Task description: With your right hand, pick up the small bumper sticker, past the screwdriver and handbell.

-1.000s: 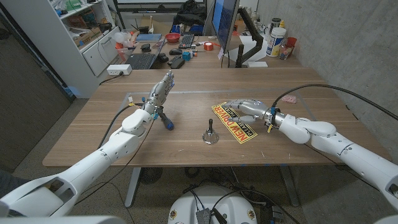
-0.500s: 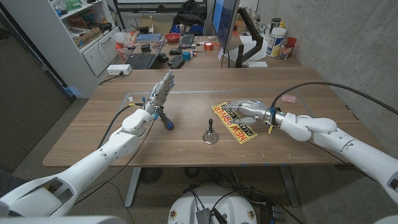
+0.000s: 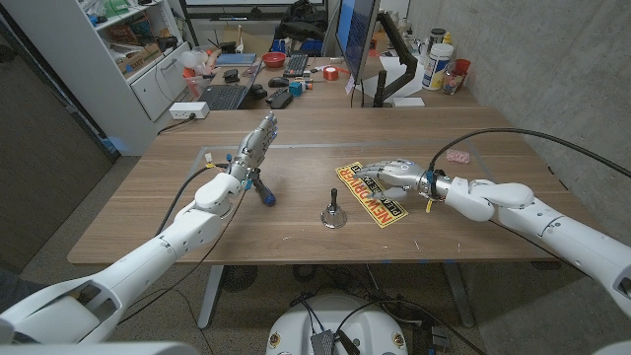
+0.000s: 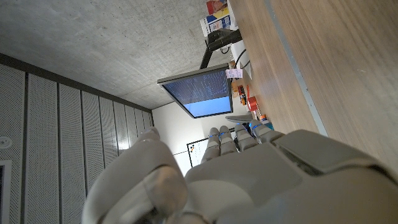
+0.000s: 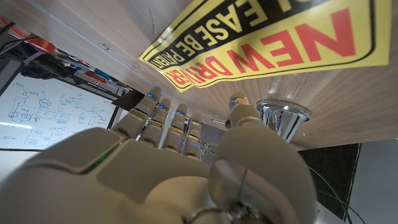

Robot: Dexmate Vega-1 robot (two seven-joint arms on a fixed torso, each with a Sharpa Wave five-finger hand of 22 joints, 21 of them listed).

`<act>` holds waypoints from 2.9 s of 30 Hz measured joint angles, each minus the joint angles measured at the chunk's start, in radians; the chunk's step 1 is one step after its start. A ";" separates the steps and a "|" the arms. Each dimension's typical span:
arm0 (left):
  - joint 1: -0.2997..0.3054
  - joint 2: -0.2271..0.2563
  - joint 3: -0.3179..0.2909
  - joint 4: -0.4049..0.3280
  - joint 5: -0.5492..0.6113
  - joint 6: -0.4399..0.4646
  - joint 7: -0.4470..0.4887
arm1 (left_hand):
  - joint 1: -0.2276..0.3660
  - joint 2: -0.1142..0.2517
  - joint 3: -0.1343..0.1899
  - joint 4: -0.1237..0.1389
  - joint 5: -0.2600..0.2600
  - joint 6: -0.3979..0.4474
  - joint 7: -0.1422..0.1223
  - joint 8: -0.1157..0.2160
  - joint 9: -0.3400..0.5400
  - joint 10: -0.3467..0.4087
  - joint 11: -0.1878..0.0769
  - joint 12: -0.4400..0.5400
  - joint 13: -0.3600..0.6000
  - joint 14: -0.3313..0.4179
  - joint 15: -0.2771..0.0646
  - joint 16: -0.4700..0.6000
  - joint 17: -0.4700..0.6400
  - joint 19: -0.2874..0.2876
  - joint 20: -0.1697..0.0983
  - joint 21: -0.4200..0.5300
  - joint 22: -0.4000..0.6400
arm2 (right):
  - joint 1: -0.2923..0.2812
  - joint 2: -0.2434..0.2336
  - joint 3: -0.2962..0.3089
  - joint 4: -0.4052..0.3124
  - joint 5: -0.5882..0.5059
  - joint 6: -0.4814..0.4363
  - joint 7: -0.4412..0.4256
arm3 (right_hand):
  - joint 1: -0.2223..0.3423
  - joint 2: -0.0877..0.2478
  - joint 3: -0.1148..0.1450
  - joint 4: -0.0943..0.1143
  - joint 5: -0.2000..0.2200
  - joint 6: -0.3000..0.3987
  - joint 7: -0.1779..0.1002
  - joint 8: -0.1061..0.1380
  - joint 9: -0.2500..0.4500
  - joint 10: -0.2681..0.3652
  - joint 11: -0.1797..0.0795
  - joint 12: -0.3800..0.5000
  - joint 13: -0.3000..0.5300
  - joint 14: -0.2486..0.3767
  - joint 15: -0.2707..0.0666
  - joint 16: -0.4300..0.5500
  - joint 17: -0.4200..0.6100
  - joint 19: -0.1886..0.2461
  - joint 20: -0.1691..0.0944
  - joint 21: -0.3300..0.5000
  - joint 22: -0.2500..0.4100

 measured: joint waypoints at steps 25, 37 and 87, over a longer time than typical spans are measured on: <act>0.003 -0.006 0.005 0.009 -0.006 -0.005 0.000 | 0.002 0.002 -0.005 0.000 0.000 0.000 0.000 0.000 0.000 0.000 0.000 0.000 0.000 0.000 0.000 0.000 0.000 -0.006 0.005 0.000 0.000 | 0.020 -0.016 -0.020 -0.004 -0.007 -0.011 0.113 | 0.026 -0.026 0.008 0.008 0.004 -0.045 0.002 0.000 0.005 -0.053 0.015 -0.006 0.000 -0.020 0.002 -0.004 0.000 0.005 0.045 -0.004 0.000; 0.000 -0.021 0.006 0.030 -0.010 -0.015 -0.013 | 0.002 0.002 -0.005 0.000 0.000 0.000 0.000 0.000 0.000 0.000 0.000 0.000 0.000 0.000 0.000 0.000 0.000 -0.005 0.005 0.000 0.000 | 0.038 -0.027 -0.030 -0.022 -0.003 -0.010 0.201 | 0.026 -0.026 0.013 0.013 0.005 -0.016 0.000 0.007 0.005 -0.049 0.018 0.000 0.000 0.003 0.004 0.001 0.000 0.013 0.060 -0.004 0.000; -0.019 -0.077 -0.033 0.110 -0.004 -0.028 -0.092 | 0.006 0.006 -0.018 0.004 0.000 0.000 0.000 0.000 0.000 0.000 0.000 0.000 0.000 0.000 0.000 0.000 0.000 -0.005 0.031 0.000 0.000 | 0.045 -0.038 -0.036 -0.113 -0.082 -0.025 0.394 | 0.088 -0.014 0.061 0.021 0.003 0.112 -0.003 0.055 0.007 0.088 -0.010 0.054 0.003 0.157 -0.002 0.019 0.005 0.174 0.050 0.041 0.004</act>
